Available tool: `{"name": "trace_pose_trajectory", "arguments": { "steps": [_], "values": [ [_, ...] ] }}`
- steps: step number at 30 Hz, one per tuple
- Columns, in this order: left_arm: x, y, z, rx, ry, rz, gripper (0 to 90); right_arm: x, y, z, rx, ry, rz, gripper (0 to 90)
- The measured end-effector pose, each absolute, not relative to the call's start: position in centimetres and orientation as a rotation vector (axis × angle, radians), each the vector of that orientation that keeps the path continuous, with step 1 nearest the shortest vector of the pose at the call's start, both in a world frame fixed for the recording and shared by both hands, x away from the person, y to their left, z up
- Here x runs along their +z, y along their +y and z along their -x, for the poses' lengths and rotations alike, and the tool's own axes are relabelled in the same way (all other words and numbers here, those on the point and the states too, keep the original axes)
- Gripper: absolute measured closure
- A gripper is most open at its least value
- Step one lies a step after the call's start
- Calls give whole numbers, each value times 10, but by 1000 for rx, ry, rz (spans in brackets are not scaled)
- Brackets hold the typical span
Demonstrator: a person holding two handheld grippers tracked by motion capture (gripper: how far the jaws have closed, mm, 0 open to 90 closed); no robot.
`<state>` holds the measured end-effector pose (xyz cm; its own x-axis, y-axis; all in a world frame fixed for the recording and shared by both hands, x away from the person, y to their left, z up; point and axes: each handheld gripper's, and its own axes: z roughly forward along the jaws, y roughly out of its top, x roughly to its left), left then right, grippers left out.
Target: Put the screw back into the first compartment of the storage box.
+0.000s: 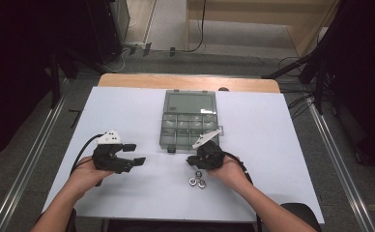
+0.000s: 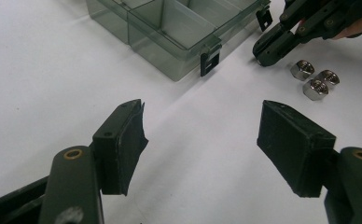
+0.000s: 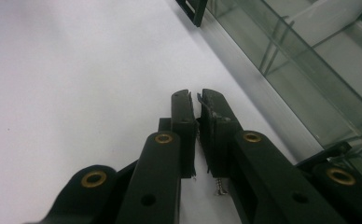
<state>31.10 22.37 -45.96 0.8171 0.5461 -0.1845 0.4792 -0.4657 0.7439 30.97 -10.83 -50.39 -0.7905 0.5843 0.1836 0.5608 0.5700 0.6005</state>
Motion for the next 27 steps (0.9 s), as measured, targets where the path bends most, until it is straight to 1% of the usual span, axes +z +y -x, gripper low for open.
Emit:
{"name": "trace_pose_trajectory", "arguments": {
  "steps": [8,27],
  "values": [
    [-459,224,-311,100,755,-2140,315,-502,-109,-311,1041,2765,-1018,849],
    [-460,224,-311,99,755,-2141,315,-480,-121,-314,1186,2711,-1091,849]
  ]
}}
